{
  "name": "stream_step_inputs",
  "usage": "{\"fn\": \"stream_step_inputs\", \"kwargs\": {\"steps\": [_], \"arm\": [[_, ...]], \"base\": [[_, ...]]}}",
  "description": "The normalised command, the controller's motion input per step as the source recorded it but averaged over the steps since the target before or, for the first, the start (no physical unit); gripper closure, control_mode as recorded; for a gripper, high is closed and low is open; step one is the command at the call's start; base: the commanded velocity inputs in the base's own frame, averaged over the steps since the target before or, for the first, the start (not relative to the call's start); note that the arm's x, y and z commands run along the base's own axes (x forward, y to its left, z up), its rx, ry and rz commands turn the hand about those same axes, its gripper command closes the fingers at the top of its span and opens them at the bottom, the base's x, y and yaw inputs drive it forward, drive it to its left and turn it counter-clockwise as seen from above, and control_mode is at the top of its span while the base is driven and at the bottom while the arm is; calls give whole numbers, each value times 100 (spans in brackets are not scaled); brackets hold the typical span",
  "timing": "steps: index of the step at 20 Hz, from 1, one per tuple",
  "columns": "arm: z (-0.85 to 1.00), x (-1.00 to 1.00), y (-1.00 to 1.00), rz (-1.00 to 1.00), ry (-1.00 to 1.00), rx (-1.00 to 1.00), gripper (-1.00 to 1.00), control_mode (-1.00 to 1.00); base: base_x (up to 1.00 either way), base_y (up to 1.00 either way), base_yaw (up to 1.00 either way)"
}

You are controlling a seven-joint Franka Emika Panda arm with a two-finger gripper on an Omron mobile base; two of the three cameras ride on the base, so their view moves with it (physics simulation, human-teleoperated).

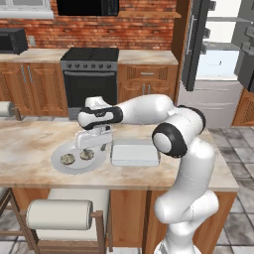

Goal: Place two dumplings into each of the tupperware containers and then place the containers in the fridge.

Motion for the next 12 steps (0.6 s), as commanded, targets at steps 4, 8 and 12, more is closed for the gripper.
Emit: {"fn": "stream_step_inputs", "kwargs": {"steps": [4,8,12], "arm": [[-29,37,34,0,15,-11,-100,-100],[-19,36,23,0,3,-12,-100,-100],[-7,18,1,0,-2,-7,-100,-100]], "base": [[0,0,0],[0,0,0],[0,0,0]]}}
